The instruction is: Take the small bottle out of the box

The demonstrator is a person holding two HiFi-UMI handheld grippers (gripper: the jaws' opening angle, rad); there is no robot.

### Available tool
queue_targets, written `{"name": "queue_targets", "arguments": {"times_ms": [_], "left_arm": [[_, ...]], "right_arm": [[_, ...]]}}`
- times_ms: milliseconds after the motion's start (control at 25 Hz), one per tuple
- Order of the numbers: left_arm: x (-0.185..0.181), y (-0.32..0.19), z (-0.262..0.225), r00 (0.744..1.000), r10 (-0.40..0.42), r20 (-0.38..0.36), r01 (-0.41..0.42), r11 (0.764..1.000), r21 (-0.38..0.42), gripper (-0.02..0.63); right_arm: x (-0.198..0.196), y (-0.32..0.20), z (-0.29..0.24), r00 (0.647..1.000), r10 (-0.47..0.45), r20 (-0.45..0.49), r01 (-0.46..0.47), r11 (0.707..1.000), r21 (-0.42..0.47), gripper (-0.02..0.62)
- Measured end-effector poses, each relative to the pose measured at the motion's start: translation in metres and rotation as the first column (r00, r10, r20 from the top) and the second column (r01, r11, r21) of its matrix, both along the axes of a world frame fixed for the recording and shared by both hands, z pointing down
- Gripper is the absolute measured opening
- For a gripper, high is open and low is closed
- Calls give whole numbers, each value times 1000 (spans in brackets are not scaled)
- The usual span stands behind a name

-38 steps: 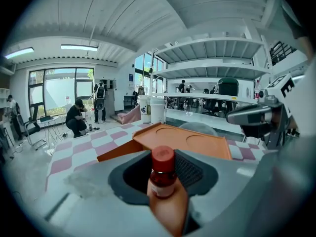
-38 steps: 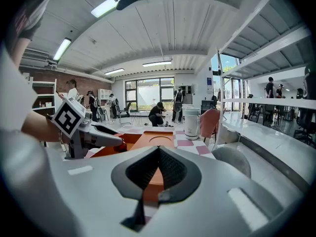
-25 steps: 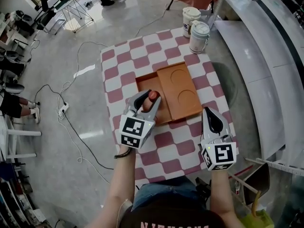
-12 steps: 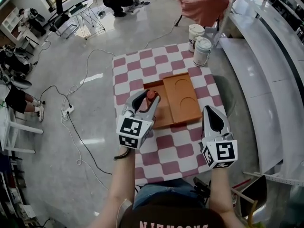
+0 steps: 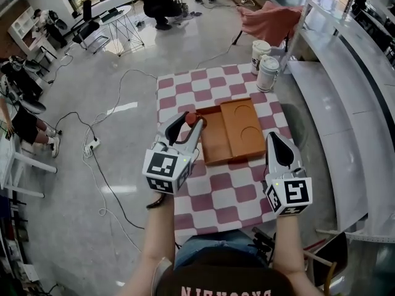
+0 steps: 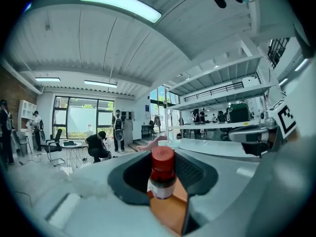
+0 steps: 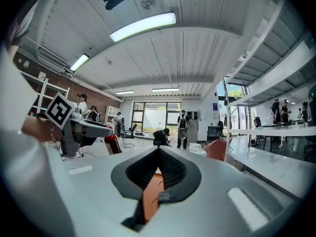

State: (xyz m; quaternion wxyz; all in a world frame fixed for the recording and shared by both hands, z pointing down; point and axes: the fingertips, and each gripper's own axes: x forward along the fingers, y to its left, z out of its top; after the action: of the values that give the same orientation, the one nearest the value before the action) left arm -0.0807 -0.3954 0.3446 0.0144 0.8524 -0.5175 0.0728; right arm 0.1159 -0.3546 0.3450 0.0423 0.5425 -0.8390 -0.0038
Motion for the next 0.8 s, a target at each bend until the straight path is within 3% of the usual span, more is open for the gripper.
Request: {"name": "queue_targets", "arguments": {"times_ms": [320, 480, 800], "left_arm": [[-38, 31, -41, 999, -6, -37, 8, 997, 75, 149], [-57, 54, -54, 1000, 4, -16, -3, 995, 103, 149], [-96, 89, -69, 998, -28, -47, 34, 990, 138, 149]], "right_arm": [[-28, 33, -42, 1000, 22, -12, -21, 996, 84, 0], [-40, 54, -60, 999, 40, -10, -38, 992, 122, 0], [-61, 90, -66, 998, 57, 6, -58, 988, 145, -2]]}}
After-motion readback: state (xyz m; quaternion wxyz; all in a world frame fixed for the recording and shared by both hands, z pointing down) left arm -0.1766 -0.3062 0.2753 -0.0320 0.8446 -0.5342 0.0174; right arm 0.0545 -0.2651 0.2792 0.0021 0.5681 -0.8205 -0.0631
